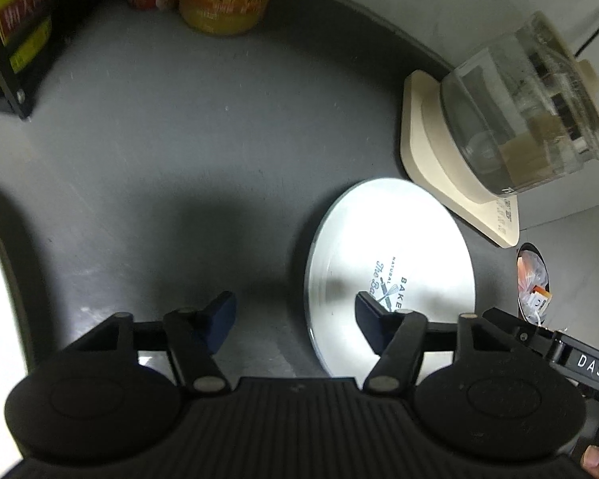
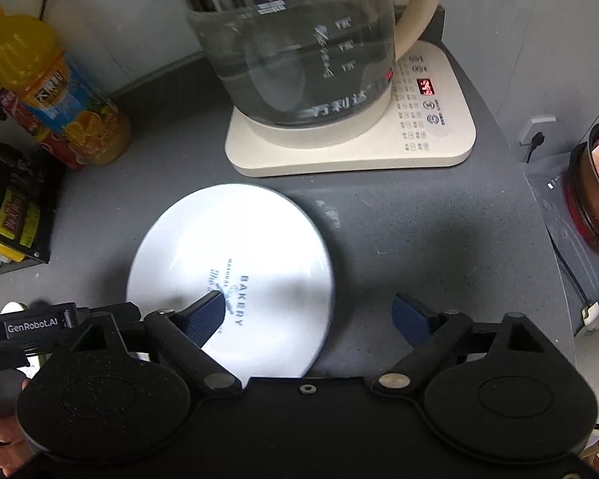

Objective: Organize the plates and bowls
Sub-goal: 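Move the right tool to the 'Bakery' plate and grasp its rim, then carry the 'Bakery' plate and lower it onto the plate stack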

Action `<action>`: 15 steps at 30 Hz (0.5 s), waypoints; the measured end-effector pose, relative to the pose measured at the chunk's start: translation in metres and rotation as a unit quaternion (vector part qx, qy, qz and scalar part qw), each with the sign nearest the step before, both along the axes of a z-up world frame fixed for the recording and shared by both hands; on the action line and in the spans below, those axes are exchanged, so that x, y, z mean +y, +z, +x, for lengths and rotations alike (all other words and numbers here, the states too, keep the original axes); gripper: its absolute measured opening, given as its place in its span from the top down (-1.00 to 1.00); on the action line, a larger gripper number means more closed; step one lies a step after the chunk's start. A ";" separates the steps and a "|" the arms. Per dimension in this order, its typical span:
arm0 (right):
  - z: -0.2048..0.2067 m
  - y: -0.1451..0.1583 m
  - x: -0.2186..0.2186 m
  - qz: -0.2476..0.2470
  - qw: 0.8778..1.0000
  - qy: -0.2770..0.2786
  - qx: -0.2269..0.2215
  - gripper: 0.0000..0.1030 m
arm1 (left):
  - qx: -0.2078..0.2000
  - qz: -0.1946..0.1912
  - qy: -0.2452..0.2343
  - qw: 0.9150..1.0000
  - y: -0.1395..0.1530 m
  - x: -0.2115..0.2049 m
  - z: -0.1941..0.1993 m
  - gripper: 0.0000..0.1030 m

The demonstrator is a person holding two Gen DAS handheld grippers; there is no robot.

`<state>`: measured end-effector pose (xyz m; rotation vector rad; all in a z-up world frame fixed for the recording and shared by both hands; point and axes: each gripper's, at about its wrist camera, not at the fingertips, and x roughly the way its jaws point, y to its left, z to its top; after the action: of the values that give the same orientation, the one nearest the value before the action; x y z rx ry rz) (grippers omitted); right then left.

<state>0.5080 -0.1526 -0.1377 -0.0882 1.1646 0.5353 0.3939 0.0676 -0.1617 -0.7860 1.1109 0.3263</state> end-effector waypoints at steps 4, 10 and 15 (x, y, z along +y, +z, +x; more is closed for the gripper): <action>0.010 -0.011 0.002 0.000 1.000 0.007 0.023 -0.40 | 0.006 -0.009 0.006 1.000 -0.011 -0.005 0.005 0.02; 0.021 -0.027 0.007 -0.005 0.999 0.014 0.052 -0.09 | 0.004 -0.017 0.007 1.000 -0.018 -0.010 0.011 0.36; 0.024 -0.036 0.009 -0.003 0.998 0.018 0.066 0.04 | 0.006 -0.022 0.009 1.000 -0.019 -0.012 0.015 0.60</action>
<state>0.5323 -0.1431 -0.1734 -0.0799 1.2957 0.5759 0.4091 0.0560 -0.1809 -0.8337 1.1265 0.3223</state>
